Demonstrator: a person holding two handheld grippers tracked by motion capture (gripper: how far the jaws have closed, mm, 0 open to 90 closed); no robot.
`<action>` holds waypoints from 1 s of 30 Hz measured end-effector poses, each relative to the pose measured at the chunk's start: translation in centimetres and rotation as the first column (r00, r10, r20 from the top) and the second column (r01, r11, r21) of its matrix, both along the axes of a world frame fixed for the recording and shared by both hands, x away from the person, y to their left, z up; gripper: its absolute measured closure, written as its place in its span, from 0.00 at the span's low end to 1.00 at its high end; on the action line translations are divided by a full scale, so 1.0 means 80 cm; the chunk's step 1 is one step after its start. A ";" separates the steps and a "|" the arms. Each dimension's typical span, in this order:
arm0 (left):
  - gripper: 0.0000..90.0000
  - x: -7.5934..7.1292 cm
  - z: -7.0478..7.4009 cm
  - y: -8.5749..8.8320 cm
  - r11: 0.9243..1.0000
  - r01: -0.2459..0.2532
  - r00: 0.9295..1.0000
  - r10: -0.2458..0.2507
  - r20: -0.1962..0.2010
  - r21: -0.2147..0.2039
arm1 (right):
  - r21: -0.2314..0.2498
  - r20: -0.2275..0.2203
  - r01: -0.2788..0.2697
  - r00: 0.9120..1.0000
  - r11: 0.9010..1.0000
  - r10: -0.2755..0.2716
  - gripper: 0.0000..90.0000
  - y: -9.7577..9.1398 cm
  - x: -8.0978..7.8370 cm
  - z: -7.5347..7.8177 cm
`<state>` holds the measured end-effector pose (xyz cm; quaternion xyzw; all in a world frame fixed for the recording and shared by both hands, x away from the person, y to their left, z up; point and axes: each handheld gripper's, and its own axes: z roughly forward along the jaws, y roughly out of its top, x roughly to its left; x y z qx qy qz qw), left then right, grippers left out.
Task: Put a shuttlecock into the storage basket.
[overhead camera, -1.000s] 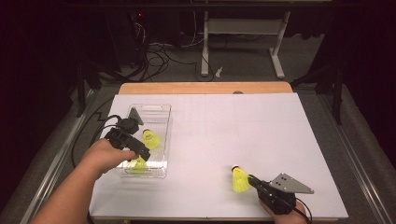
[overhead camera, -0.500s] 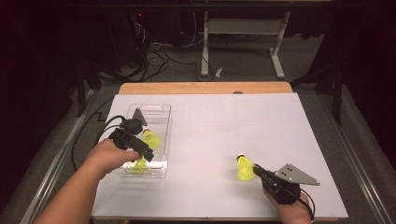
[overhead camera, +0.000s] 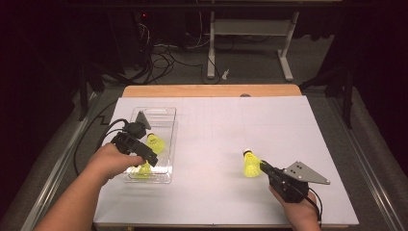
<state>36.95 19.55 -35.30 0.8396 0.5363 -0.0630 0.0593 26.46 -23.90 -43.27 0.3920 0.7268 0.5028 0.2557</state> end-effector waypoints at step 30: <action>0.02 0.000 0.004 -0.087 0.994 0.111 0.994 -0.112 -0.018 -0.016 | 0.015 0.010 -0.002 1.000 1.000 0.002 1.00 0.036 0.032 0.002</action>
